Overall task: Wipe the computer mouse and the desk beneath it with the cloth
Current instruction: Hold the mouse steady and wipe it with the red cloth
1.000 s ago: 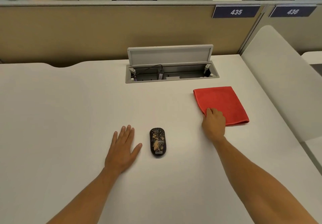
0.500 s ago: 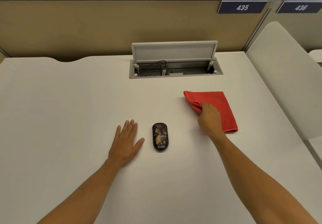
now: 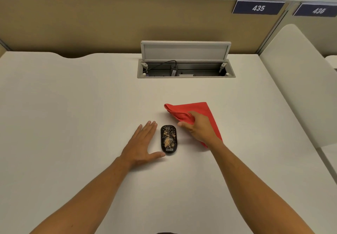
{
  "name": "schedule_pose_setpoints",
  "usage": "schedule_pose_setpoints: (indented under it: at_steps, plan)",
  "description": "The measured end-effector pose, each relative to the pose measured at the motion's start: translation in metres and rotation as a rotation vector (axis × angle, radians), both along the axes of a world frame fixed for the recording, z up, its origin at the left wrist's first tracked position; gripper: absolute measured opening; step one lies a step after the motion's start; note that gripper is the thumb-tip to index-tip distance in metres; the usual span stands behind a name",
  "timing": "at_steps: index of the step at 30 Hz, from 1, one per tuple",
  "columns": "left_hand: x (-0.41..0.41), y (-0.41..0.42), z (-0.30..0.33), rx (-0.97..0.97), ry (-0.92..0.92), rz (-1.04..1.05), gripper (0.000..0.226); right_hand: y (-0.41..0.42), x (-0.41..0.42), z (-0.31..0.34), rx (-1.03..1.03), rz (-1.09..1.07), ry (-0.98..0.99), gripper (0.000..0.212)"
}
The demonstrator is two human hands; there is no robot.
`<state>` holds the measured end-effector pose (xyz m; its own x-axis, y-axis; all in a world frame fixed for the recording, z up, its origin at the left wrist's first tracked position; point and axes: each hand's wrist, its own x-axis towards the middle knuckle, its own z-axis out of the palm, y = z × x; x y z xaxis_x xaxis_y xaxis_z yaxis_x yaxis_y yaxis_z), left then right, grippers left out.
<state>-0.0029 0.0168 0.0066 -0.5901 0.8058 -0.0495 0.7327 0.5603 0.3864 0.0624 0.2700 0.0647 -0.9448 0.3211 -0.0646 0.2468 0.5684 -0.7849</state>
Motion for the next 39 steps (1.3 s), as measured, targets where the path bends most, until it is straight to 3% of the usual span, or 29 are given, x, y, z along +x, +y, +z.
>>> schedule_pose_setpoints:
  at_steps: [2,7,16,24,28,31,39]
  plan:
    - [0.002,0.005,0.001,0.025,-0.036,-0.016,0.115,-0.004,0.000,0.002,0.009,0.089,-0.020,0.036]
    - [0.007,0.011,0.000,0.105,-0.122,-0.014,0.114,-0.015,-0.006,-0.002,0.181,0.251,-0.105,0.007]
    - [0.006,0.014,-0.008,0.134,-0.123,0.013,0.107,-0.030,-0.002,-0.006,0.231,0.259,-0.079,0.025]
    - [0.004,0.015,-0.005,0.198,-0.126,0.009,0.097,-0.024,0.029,-0.005,0.200,0.305,-0.054,0.020]
    - [0.005,0.014,-0.008,0.164,-0.116,0.006,0.103,-0.017,0.023,0.005,-0.016,0.093,0.044,0.016]
    - [0.006,0.012,-0.011,0.167,-0.086,0.030,0.104,-0.014,0.010,0.008,-0.045,-0.010,0.127,0.017]
    - [0.003,0.014,-0.011,0.178,-0.098,0.002,0.103,-0.026,-0.011,-0.005,0.122,0.247,-0.043,0.029]
